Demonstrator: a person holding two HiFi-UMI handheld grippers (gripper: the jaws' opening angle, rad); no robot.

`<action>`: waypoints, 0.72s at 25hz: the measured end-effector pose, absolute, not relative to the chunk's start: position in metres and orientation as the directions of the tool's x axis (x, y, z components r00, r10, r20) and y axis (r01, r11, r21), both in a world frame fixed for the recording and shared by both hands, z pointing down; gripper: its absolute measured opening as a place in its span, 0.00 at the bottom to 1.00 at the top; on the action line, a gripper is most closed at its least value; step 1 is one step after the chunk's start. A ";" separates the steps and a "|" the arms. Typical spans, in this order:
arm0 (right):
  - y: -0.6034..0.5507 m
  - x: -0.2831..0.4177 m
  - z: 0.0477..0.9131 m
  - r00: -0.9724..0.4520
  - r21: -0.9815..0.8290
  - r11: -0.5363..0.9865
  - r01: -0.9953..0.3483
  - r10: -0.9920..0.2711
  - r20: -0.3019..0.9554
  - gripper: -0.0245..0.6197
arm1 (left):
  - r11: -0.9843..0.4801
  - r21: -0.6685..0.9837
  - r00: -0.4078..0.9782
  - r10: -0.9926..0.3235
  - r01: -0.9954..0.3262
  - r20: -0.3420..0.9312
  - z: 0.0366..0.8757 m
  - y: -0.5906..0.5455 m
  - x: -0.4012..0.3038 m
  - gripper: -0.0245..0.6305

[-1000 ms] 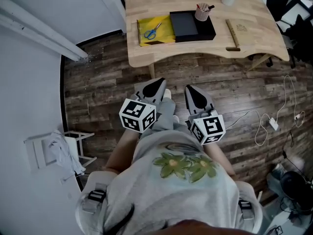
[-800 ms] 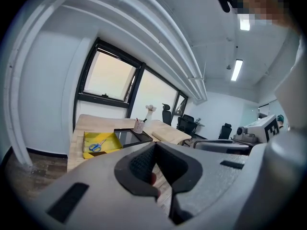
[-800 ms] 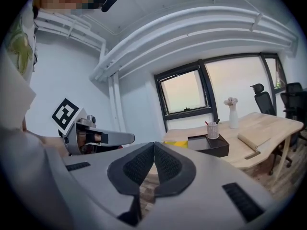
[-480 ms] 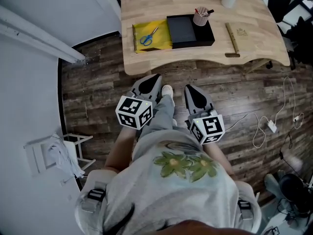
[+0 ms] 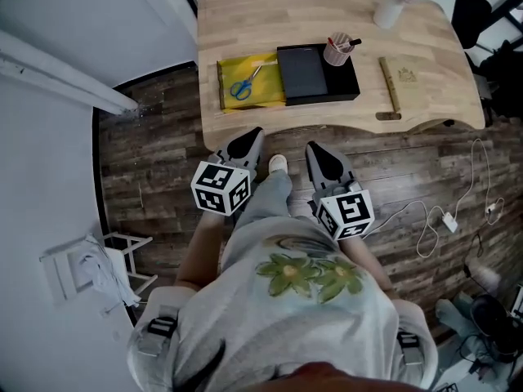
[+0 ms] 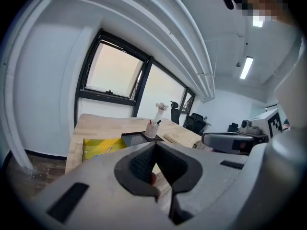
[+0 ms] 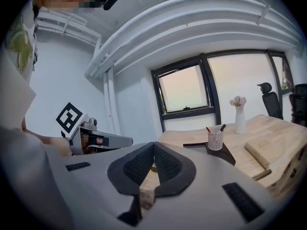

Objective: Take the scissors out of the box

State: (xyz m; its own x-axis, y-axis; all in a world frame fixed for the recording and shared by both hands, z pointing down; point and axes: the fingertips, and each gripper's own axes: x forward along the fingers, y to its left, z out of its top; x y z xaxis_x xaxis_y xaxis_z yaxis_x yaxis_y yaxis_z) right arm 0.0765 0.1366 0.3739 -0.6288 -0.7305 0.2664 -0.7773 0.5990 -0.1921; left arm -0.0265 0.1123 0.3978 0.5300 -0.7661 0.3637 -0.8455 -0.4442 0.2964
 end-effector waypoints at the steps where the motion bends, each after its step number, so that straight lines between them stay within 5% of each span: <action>1: 0.129 0.075 0.375 -0.629 -0.190 0.599 -0.777 -0.729 0.271 0.05 | -0.439 0.299 0.527 -0.766 -0.847 0.369 0.400 0.105 -0.030 0.05; 18: 0.016 0.029 0.392 -0.681 -0.202 0.655 -0.728 -0.659 0.318 0.05 | -0.357 0.181 0.400 -0.785 -0.916 0.473 0.425 -0.010 -0.097 0.05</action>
State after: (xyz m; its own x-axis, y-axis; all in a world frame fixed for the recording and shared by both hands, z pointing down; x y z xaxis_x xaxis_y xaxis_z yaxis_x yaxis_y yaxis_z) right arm 0.0293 0.0162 0.3918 -0.6815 -0.6590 0.3184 -0.7280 0.6550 -0.2025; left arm -0.0968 -0.0100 0.4246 0.3996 -0.7851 0.4733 -0.9163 -0.3575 0.1806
